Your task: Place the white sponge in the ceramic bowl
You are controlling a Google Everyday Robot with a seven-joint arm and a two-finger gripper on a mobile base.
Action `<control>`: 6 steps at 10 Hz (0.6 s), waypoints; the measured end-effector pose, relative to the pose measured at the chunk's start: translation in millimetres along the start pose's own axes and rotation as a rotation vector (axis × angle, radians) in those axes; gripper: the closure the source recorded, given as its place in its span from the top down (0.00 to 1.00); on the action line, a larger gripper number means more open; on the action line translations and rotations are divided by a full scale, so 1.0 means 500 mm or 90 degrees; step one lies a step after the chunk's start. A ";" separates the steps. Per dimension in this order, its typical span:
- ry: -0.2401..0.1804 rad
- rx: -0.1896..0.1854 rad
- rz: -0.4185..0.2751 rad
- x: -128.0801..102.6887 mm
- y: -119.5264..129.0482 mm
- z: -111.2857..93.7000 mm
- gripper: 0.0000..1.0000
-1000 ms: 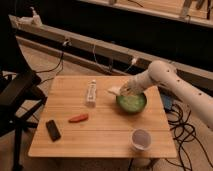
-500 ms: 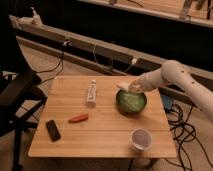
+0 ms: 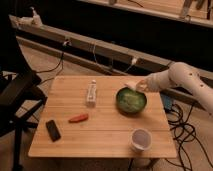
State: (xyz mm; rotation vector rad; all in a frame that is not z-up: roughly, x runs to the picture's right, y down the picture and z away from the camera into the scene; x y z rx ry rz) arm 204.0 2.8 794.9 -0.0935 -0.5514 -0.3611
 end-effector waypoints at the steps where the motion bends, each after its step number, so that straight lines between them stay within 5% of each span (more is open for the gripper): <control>1: 0.000 -0.002 -0.011 -0.012 -0.007 0.010 0.37; 2: 0.007 0.001 -0.012 -0.016 -0.007 0.018 0.29; 6: 0.008 -0.005 0.009 0.015 0.007 0.003 0.27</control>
